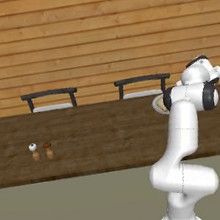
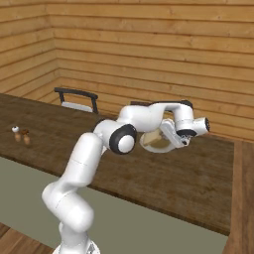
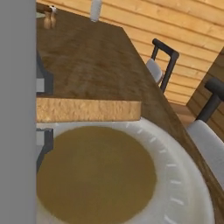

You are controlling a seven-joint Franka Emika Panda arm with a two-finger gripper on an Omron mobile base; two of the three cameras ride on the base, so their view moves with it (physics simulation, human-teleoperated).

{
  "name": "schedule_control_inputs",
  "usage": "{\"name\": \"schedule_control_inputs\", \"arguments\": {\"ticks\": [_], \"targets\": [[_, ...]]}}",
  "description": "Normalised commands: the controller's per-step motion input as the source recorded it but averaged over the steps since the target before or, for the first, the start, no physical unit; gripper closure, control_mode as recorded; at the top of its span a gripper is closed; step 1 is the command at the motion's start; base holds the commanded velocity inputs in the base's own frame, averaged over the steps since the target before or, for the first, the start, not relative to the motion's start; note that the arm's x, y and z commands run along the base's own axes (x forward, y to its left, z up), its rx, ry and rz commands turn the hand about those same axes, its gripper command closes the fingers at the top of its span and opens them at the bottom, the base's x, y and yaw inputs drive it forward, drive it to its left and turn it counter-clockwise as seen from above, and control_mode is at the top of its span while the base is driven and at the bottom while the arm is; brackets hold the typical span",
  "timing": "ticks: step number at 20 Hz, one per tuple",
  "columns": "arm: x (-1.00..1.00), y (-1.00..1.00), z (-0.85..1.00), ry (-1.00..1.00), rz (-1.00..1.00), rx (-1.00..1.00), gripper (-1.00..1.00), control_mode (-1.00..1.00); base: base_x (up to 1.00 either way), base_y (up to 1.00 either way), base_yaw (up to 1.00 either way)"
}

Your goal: Start the toaster. Once the lever pops up, take the bread to the plate on the dining counter.

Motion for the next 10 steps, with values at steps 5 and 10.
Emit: {"name": "schedule_control_inputs", "arguments": {"ticks": [5,10], "targets": [[0.03,-0.06,-0.01,0.0,-0.01,0.0,1.0,-1.0,0.0,0.0,0.0],[0.06,-0.05,0.0,0.0,-0.02,0.0,-1.0,-1.0,0.0,0.0,0.0]]}}
